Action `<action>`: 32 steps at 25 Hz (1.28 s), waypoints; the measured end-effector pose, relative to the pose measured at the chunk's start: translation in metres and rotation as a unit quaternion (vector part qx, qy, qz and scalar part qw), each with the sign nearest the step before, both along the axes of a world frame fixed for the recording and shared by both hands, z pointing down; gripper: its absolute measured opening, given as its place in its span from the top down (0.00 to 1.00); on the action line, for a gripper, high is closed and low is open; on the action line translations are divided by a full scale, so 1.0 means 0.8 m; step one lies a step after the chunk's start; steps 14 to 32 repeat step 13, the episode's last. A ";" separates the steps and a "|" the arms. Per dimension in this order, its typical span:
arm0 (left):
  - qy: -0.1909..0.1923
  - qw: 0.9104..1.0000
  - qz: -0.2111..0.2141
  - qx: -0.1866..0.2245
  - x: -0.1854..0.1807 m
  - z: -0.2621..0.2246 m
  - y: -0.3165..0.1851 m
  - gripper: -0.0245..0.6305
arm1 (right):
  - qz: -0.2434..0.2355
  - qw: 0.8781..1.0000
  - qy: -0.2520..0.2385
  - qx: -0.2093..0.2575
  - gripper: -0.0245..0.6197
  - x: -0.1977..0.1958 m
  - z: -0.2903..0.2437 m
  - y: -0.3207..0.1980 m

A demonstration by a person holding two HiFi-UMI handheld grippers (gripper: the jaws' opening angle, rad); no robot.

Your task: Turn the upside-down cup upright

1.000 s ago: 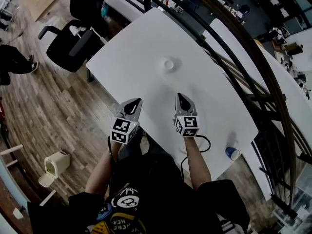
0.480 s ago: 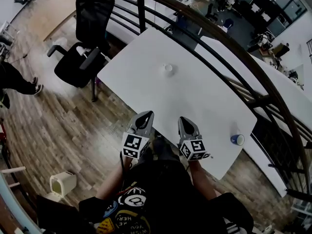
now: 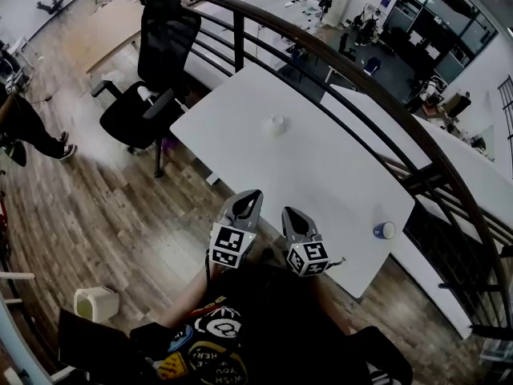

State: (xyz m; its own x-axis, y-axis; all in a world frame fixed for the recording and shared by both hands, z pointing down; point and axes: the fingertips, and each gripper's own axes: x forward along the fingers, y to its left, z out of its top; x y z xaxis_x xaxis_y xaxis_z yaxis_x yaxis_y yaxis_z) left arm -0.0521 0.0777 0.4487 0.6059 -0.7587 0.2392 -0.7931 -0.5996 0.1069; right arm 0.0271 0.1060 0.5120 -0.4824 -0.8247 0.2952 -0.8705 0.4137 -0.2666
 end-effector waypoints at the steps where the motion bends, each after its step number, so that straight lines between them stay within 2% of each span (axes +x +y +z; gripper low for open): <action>1: 0.002 1.000 0.001 0.005 0.001 -0.006 0.000 0.96 | 0.001 1.000 -0.007 0.007 0.96 0.007 -0.009 -0.003; 5: 0.033 0.999 -0.015 -0.005 -0.004 -0.024 -0.004 0.96 | 0.004 0.999 -0.019 0.026 0.96 0.021 -0.055 -0.018; 11: -0.015 1.000 0.013 0.015 0.018 -0.028 -0.002 0.96 | -0.011 1.000 -0.020 0.009 0.96 0.011 -0.052 -0.007; 13: -0.013 1.000 0.020 0.018 0.023 -0.029 0.003 0.96 | -0.026 1.000 -0.007 0.002 0.96 0.009 -0.046 0.005; 32: -0.013 1.000 0.020 0.018 0.023 -0.029 0.003 0.96 | -0.026 1.000 -0.007 0.002 0.96 0.009 -0.046 0.005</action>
